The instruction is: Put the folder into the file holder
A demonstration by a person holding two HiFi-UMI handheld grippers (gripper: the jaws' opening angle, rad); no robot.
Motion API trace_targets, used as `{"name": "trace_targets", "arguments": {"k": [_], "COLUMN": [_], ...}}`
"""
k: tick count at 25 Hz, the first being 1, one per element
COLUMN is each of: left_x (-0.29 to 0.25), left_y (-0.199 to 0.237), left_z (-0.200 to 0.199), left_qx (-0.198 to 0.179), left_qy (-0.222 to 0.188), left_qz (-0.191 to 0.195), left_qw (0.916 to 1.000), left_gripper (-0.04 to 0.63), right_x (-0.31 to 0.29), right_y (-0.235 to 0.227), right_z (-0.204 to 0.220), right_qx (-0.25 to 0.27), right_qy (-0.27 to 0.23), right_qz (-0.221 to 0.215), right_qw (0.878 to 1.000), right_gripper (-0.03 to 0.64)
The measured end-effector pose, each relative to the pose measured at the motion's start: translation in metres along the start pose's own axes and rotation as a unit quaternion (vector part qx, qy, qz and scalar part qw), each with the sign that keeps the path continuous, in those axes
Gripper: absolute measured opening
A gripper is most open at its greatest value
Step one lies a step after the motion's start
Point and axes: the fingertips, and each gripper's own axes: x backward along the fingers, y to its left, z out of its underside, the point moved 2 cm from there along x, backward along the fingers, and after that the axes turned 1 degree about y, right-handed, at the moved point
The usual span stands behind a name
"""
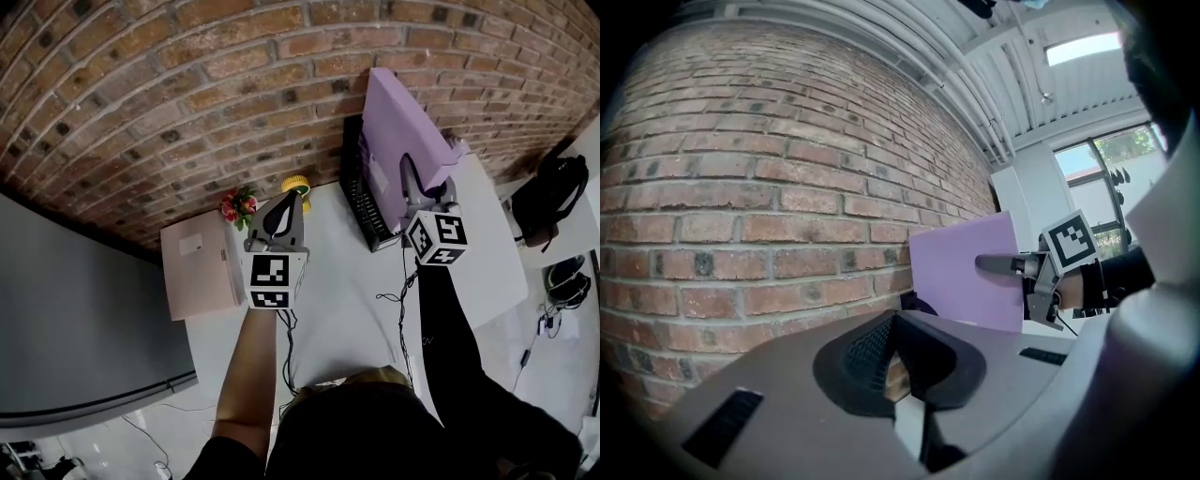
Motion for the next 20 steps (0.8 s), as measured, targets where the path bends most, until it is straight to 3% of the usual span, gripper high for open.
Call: {"name": "trace_targets", "arguments": {"k": [10,20], "left_x": [-0.003,-0.007], "left_y": [0.001,-0.002], "left_z": [0.005,0.008], "left_qx": [0.002,0.003], "left_qy": [0.005,0.009], "left_qz": [-0.001,-0.001], "left_qw": [1.0,0.9999], "left_gripper": [0.009,0.009], "right_x": [0.0,0.003], "right_y": [0.0,-0.001], "right_z": [0.016,0.013], "right_qx": [0.002,0.002], "right_qy": [0.011,-0.015], "right_qz": [0.003,0.0], "right_qw": [1.0,1.0], "right_gripper": [0.133,0.133]}}
